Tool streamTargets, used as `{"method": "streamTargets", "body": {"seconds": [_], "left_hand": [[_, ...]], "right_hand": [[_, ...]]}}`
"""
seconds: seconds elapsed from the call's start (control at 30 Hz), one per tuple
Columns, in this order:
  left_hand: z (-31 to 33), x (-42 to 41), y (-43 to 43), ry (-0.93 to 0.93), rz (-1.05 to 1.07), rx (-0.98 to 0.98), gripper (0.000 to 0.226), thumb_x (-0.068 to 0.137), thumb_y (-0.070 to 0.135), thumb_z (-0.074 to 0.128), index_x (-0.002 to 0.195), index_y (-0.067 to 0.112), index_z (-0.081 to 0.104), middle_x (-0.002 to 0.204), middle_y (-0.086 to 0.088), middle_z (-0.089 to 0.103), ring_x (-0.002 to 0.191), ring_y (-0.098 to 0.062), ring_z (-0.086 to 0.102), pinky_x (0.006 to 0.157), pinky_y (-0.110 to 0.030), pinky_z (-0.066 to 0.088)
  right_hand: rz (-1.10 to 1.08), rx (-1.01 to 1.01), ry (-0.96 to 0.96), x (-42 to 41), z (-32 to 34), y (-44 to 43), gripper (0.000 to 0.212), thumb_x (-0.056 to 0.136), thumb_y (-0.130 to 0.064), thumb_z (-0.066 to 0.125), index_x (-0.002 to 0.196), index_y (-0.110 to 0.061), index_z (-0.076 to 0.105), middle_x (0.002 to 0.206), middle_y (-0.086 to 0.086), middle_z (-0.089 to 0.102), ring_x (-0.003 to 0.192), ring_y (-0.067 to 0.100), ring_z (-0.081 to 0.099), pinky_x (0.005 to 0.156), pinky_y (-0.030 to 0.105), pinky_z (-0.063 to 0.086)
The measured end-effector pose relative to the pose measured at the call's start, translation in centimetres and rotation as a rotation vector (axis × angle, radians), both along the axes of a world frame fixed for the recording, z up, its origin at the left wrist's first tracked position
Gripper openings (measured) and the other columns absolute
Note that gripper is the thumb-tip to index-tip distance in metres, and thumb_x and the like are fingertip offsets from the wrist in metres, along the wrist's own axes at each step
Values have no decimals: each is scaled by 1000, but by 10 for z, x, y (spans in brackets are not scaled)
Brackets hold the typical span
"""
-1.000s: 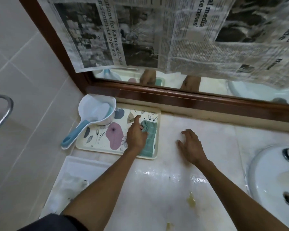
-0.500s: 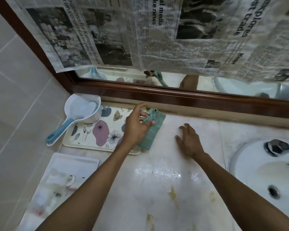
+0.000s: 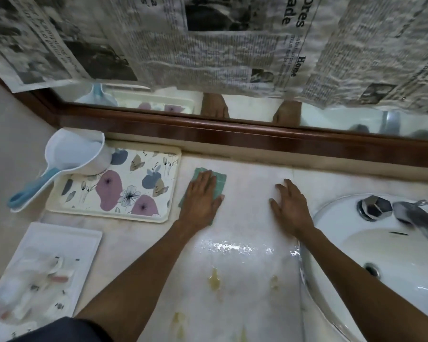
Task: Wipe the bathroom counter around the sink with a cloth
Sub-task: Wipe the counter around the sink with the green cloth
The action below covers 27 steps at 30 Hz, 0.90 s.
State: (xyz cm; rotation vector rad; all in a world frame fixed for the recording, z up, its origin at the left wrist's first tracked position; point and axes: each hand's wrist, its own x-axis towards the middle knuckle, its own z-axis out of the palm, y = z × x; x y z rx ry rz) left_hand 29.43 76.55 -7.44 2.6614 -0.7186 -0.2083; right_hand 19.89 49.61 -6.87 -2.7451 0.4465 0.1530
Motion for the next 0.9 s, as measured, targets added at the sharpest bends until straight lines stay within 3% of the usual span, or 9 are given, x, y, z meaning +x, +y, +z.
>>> {"method": "streamTargets", "body": {"seconds": [0.07, 0.1, 0.23, 0.43, 0.57, 0.73, 0.8, 0.9], "left_hand": [[-12, -7, 2, 32, -18, 83, 73, 104, 54, 30, 162, 14, 11, 170, -4, 3, 158, -23, -2, 127, -44, 4], [-15, -7, 3, 19, -14, 94, 73, 104, 55, 27, 163, 16, 7, 171, -2, 1, 158, -20, -5, 128, -44, 2], [-17, 7, 0, -22, -9, 130, 67, 106, 51, 23, 163, 22, 5, 171, 1, 4, 158, -18, -3, 127, -47, 7], [-11, 13, -92, 83, 280, 160, 64, 105, 50, 13, 162, 24, 1, 171, -5, -4, 157, -25, -8, 126, -49, -6], [-12, -14, -139, 49, 62, 177, 60, 107, 45, 17, 163, 27, 5, 171, -3, 0, 158, -25, -3, 126, -52, 0], [-12, -23, -80, -100, -376, 167, 55, 107, 43, 25, 161, 33, 20, 170, 4, 15, 157, -17, 12, 126, -45, 14], [-11, -3, -49, -144, -352, 203, 55, 107, 44, 23, 161, 33, 20, 169, 5, 17, 157, -17, 13, 125, -44, 18], [-10, 20, -49, -74, -111, 225, 57, 106, 45, 17, 161, 32, 18, 170, 2, 16, 157, -20, 13, 124, -50, 19]], "right_hand": [[-17, -58, -19, -9, -2, -17, 57, 95, -45, 38, 137, -8, 48, 152, 21, 37, 139, 38, 38, 114, 52, 32], [-42, -90, -17, -14, -2, -27, 55, 97, -45, 37, 139, -10, 47, 153, 18, 36, 141, 35, 36, 115, 55, 29], [-112, -179, -16, -33, -9, -54, 51, 99, -47, 30, 141, -20, 43, 155, 7, 36, 143, 28, 32, 115, 60, 20], [-216, -78, -192, -33, -11, -54, 45, 98, -40, 37, 133, -18, 57, 149, 3, 49, 137, 22, 43, 114, 46, 31], [-243, -25, -216, -34, -14, -57, 43, 99, -38, 40, 133, -20, 58, 151, -1, 47, 139, 20, 41, 115, 42, 27], [-255, -10, -220, -35, -12, -57, 43, 98, -38, 40, 133, -20, 59, 151, -1, 47, 140, 19, 40, 115, 41, 25], [-249, -8, -229, -34, -12, -56, 45, 98, -38, 39, 132, -19, 60, 150, -1, 48, 139, 20, 41, 114, 41, 26], [-272, 6, -259, -35, -14, -56, 41, 98, -36, 41, 129, -17, 61, 148, 1, 51, 137, 19, 43, 114, 40, 27]]}}
